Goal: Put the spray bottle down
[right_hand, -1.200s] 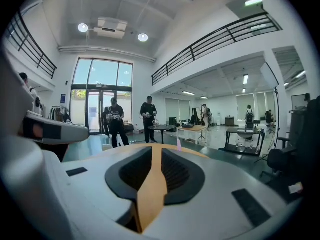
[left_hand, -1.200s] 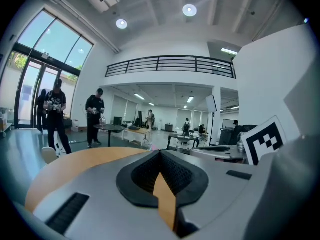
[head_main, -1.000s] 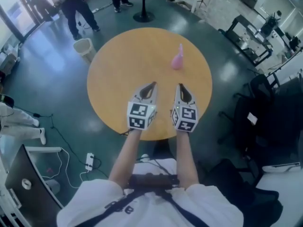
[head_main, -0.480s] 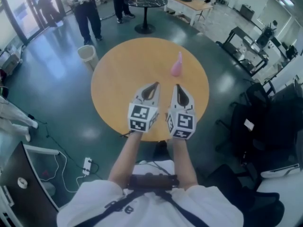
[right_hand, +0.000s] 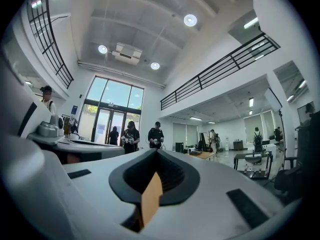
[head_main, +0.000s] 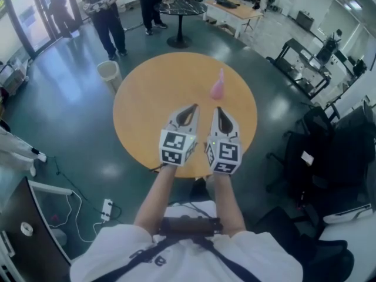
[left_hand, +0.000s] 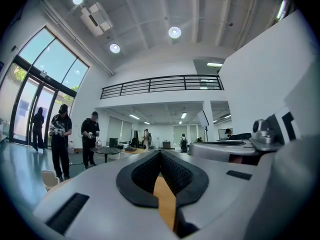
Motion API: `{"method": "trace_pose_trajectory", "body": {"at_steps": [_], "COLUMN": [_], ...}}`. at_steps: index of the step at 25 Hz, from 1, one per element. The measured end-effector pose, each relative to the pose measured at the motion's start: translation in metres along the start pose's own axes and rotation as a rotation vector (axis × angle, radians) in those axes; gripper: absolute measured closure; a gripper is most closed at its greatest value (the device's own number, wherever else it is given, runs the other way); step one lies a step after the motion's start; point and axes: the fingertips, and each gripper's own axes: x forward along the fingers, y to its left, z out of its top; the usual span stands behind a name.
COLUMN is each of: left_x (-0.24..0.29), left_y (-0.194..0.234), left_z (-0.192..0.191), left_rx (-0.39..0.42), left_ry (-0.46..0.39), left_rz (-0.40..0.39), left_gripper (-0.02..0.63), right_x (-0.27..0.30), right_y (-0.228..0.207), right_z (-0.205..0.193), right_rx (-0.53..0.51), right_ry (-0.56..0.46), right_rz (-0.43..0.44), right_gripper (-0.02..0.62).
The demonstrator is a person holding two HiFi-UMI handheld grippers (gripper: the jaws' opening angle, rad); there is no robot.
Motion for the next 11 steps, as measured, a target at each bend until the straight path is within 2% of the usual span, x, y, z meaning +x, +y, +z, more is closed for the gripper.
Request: {"method": "trace_pose_trajectory", "body": {"at_steps": [11], "left_x": [0.007], "left_y": [-0.014], "left_z": [-0.006], "left_rx": [0.004], "left_ry": [0.015], "left_rz": [-0.018], "left_gripper": [0.595], "right_x": [-0.009], "right_y": [-0.017], "right_z": [-0.001], "right_rx": [-0.002], "right_ry": [0.001], "right_rz": [-0.025], "right_gripper": [0.58]}}
